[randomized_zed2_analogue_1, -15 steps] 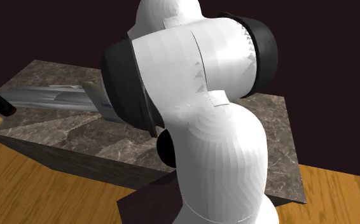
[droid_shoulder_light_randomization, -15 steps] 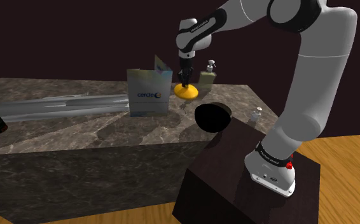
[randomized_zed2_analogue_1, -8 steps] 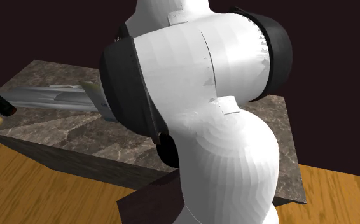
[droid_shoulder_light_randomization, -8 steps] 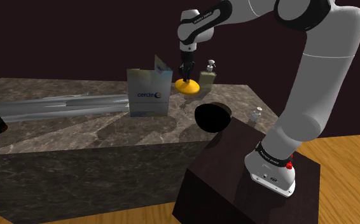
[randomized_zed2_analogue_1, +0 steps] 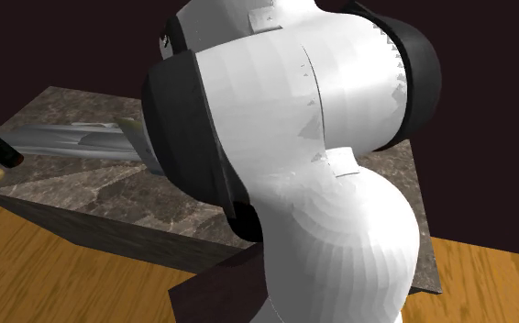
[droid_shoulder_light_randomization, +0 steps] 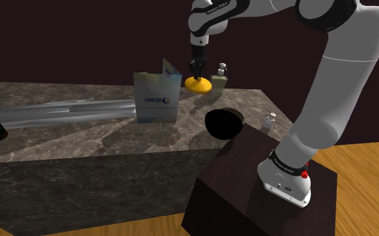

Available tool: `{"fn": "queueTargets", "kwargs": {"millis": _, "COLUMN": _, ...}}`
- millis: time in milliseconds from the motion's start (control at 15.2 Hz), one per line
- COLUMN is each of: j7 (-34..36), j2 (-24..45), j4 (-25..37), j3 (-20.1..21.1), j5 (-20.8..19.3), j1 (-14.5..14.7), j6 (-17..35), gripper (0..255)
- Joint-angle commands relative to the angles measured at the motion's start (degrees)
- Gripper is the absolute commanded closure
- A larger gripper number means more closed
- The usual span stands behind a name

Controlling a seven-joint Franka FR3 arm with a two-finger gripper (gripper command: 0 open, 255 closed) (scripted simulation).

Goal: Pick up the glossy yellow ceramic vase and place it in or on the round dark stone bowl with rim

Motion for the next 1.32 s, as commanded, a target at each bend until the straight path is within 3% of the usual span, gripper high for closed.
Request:
{"fn": "queueTargets", "kwargs": {"millis": 0, "j7": 0.3, "j2": -2.6, "j4": -2.6, "j3": 0.0, "j5": -0.4, "j1": 0.2, "j6": 0.0, "gripper": 255}}
{"fn": "queueTargets", "kwargs": {"millis": 594, "j7": 2.7, "j2": -23.7, "j4": -24.7, "j3": 0.2, "j5": -3.6, "j1": 0.7, "j6": 1.2, "gripper": 255}}
{"fn": "queueTargets", "kwargs": {"millis": 1122, "j7": 4.5, "j2": -43.4, "j4": -39.8, "j3": 1.3, "j5": -5.5, "j1": 0.0, "j6": -3.5, "gripper": 255}}
{"fn": "queueTargets", "kwargs": {"millis": 1254, "j7": 4.6, "j2": -42.8, "j4": -40.9, "j3": 1.2, "j5": -5.6, "j1": -0.1, "j6": -1.8, "gripper": 255}}
